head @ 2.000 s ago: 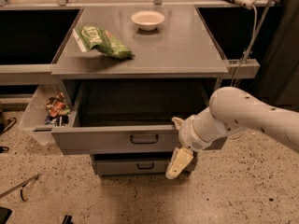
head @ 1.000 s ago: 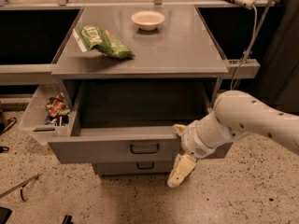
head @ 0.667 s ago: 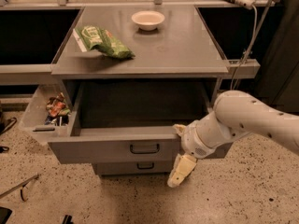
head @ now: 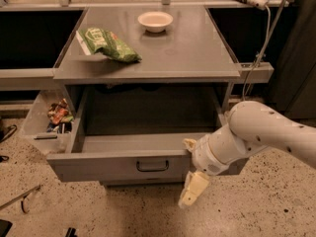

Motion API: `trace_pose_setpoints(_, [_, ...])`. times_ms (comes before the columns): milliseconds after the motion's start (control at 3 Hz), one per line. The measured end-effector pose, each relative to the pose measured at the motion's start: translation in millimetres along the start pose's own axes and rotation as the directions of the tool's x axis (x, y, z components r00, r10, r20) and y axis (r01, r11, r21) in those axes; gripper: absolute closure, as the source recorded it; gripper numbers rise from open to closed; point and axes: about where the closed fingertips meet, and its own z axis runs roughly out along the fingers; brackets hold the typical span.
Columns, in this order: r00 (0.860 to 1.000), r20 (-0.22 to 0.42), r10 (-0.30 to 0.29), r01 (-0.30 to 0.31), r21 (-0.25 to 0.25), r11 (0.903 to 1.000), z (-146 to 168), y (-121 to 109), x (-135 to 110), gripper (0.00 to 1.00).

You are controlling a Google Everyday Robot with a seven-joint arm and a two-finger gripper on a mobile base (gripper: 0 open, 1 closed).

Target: Open top drawer

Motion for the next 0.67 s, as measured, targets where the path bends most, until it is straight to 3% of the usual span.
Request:
trace_pose_setpoints(333, [0.999,0.023,0.031,-0.030,-0.034,0.9990,-10.4,46.5,-2.0,0.00])
trace_pose_setpoints(667, [0.999,0.024,0.030,-0.029,-0.036,0.9989,-10.2,48.2,-1.9,0.00])
